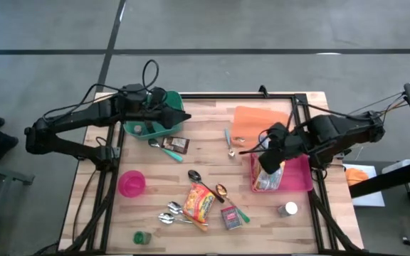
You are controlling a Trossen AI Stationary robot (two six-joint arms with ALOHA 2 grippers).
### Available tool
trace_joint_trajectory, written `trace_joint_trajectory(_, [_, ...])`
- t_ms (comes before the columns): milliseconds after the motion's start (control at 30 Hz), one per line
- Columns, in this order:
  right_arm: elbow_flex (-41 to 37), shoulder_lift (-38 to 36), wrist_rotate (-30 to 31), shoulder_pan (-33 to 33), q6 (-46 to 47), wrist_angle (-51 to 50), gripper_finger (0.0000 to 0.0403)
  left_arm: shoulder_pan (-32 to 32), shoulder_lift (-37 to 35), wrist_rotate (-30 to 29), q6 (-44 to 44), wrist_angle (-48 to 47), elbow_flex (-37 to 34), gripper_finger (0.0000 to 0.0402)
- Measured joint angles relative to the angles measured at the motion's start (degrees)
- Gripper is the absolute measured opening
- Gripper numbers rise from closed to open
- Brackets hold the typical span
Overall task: Pick & Place Food Item
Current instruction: Put the blue noodle pack into the pink bin
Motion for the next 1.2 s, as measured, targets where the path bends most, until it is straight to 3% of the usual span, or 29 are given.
trace_joint_trajectory(700, [-19.8,-3.6,-1.8,3.5,9.6,0.0,0.0008,0.1,0.0,0.0,2.3,-1.8,0.0,0.0327])
trace_joint_trajectory(933, [-29.0,-4.6,-7.3,4.7,9.9,0.0,0.0008,0.2,0.0,0.0,3.6,-2.0,0.0,0.0326])
trace_joint_trajectory(1200, [-31.8,-2.6,-8.0,5.1,9.9,0.9,0.0008,0.4,0.0,-0.2,3.8,-2.1,0.0,0.0326])
